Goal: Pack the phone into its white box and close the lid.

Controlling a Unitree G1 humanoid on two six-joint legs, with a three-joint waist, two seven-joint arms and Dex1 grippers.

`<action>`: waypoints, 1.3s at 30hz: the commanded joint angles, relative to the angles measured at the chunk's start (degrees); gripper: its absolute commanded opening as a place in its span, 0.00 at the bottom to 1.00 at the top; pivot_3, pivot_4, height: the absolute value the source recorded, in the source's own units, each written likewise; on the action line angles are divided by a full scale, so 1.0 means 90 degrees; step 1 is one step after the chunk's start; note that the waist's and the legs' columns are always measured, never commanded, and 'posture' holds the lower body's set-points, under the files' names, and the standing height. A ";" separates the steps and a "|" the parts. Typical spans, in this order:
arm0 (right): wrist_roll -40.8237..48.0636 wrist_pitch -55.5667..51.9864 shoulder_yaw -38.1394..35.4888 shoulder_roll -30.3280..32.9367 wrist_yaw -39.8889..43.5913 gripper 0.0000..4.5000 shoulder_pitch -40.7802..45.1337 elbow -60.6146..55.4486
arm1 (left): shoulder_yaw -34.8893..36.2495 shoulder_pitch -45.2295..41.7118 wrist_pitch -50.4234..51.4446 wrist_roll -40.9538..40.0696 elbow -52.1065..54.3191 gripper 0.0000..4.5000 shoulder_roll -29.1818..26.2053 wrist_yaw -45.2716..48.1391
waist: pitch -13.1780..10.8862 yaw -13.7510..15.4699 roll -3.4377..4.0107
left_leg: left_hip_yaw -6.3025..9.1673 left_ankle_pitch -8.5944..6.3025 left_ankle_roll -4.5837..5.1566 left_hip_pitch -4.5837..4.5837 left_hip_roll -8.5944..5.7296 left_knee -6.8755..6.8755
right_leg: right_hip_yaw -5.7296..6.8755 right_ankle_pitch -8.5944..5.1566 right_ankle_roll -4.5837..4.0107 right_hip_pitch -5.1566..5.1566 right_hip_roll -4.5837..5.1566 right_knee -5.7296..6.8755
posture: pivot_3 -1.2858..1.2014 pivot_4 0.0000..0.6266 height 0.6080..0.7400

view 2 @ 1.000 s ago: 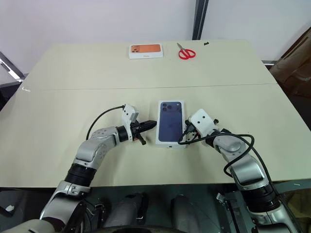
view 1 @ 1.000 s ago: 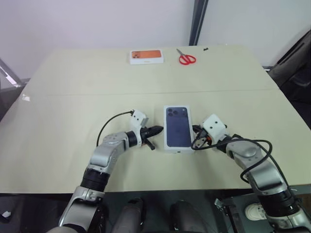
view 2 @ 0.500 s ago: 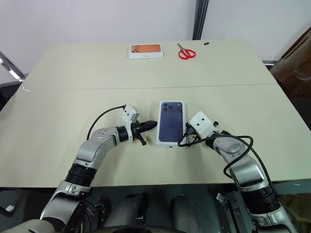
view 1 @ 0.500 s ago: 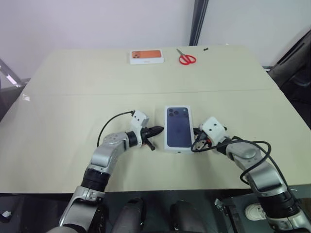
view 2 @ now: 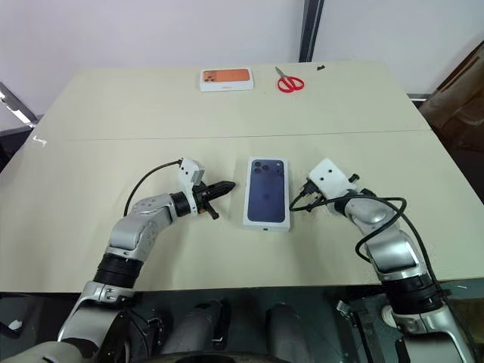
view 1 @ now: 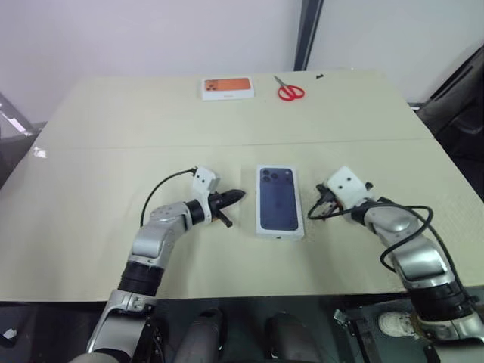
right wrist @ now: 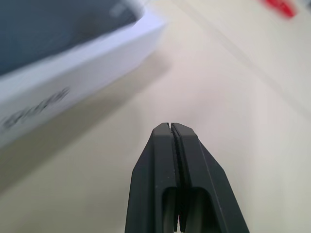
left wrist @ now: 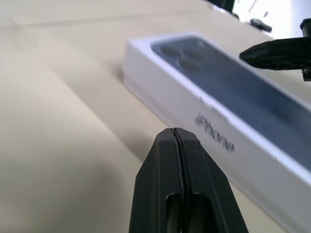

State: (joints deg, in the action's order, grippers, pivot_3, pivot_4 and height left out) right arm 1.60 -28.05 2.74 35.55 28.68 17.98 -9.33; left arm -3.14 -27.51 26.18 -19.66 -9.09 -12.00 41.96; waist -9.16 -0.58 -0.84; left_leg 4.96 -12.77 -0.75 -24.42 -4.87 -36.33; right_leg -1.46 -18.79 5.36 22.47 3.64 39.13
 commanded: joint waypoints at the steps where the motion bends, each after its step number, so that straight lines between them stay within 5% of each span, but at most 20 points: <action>1: 0.0272 0.0226 -0.0096 -0.0251 0.0139 0.01 0.0343 -0.0307 | 0.0139 -0.0657 0.0014 -0.0314 0.0040 0.00 0.0340 -0.0076 | 0.0000 0.0022 0.0000 | 0.0000 0.0000 -0.0001 -0.0001 0.0000 -0.0002 | 0.0000 0.0000 0.0000 0.0000 0.0000 0.0001 | 0.52 0.24 0.95; 11: -0.0357 0.0471 0.1228 0.0156 0.0982 0.01 -0.0615 -0.0704 | -0.1162 -0.0817 -0.0770 0.1267 -0.1427 0.00 0.0329 -0.0192 | 0.0013 -0.0009 -0.0003 | -0.0002 0.0001 -0.0002 0.0004 -0.0006 -0.0007 | -0.0002 0.0000 0.0002 -0.0006 0.0001 0.0004 | 0.52 0.24 0.95; 18: 0.0025 0.0019 0.0946 -0.0102 0.1026 0.01 -0.0596 -0.0916 | -0.0777 -0.0763 -0.0401 0.0739 -0.1239 0.00 0.0314 0.0204 | 0.0038 -0.0007 -0.0030 | 0.0003 -0.0020 0.0030 0.0080 -0.0003 0.0011 | -0.0001 -0.0003 0.0004 -0.0081 0.0001 -0.0013 | 0.52 0.24 0.95; 22: 0.0627 -0.0288 0.0386 -0.0370 0.1105 0.30 -0.0402 -0.0920 | -0.0520 -0.0744 -0.0450 0.0473 -0.0908 0.29 0.0231 0.0411 | 0.0037 -0.0008 -0.0030 | 0.0004 -0.0020 0.0030 0.0081 -0.0002 0.0013 | -0.0001 -0.0003 0.0004 -0.0081 0.0001 -0.0014 | 0.52 0.24 0.95; 28: 0.1144 -0.0199 -0.0169 -0.0319 0.1300 0.99 -0.0104 -0.0869 | 0.0003 -0.0721 -0.0334 0.0063 -0.0184 0.99 -0.0645 0.0933 | 0.0031 -0.0014 -0.0026 | 0.0003 -0.0019 0.0029 0.0068 -0.0002 0.0018 | -0.0005 -0.0002 0.0003 -0.0061 0.0002 -0.0011 | 0.52 0.24 0.95; 39: 0.1917 -0.0151 -0.0824 0.0112 0.1955 0.99 -0.0833 -0.1106 | 0.1252 0.0950 -0.0035 -0.0560 0.1048 0.99 -0.2230 0.1218 | 0.0029 -0.0001 -0.0023 | 0.0002 -0.0019 0.0029 0.0051 -0.0002 0.0022 | -0.0008 -0.0002 0.0002 -0.0044 0.0006 -0.0012 | 0.52 0.24 0.95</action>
State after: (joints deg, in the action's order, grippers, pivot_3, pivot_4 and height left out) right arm 17.35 -30.67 -3.40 35.74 45.29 11.38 -16.32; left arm 5.88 -19.71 26.61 -23.29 -2.61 -30.70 52.01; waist -8.90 -0.59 -1.05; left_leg 4.99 -12.95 -0.49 -23.96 -4.88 -36.13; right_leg -1.52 -18.81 5.37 22.08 3.70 39.02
